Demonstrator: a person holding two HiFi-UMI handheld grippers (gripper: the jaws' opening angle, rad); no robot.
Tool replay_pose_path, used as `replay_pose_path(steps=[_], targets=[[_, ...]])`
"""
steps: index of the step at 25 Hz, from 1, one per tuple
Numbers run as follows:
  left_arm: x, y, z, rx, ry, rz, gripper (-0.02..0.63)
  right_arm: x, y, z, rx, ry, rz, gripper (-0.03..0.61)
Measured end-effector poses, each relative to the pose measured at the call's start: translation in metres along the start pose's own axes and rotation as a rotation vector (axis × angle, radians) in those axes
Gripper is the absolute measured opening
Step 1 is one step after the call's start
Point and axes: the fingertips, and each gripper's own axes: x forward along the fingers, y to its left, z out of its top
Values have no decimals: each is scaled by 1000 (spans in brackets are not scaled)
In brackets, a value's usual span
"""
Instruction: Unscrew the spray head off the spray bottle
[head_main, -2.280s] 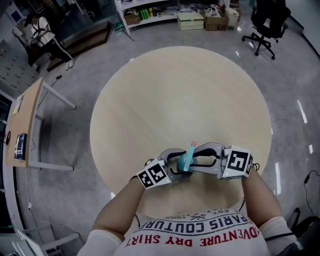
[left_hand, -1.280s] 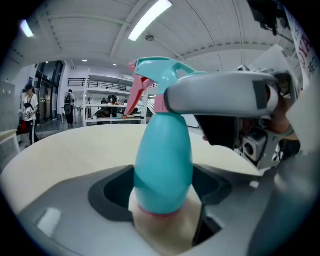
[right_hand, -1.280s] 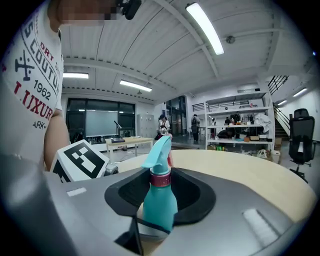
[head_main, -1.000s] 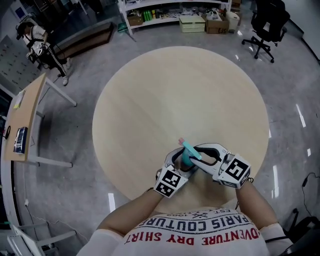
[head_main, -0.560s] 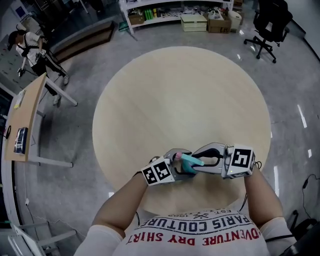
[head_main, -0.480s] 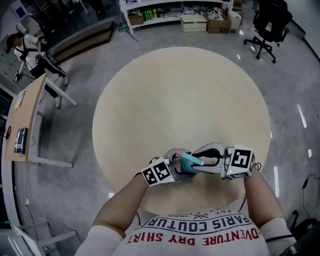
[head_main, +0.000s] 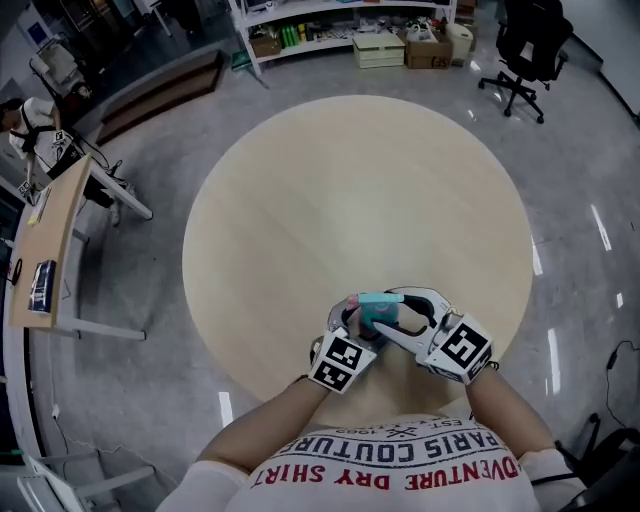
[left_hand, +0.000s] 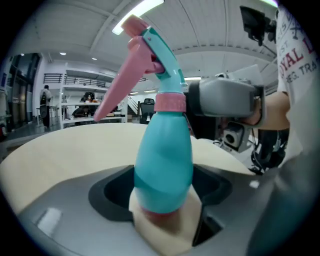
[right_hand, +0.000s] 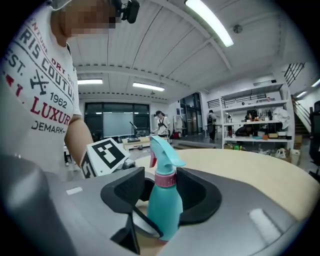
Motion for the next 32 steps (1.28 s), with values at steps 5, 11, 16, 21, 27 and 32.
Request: replay_pose_path(steps=[5, 11, 16, 21, 27, 32], targets=[[0, 0, 0, -59, 19, 87, 353, 4, -5, 2, -38, 8, -101, 138], [-1, -8, -1, 8, 15, -26, 353, 1, 0, -2, -64, 29, -7, 132], [-8, -18, -6, 188, 15, -337, 353, 0, 11, -3, -92, 79, 255, 132], [-10, -23, -9, 291, 54, -538, 353, 0, 15, -3, -102, 111, 410, 132], [-9, -23, -8, 280, 42, -519, 353, -1, 13, -2, -78, 95, 382, 135], [-5, -20, -6, 192, 22, -361, 353, -5, -3, -1, 12, -3, 156, 258]])
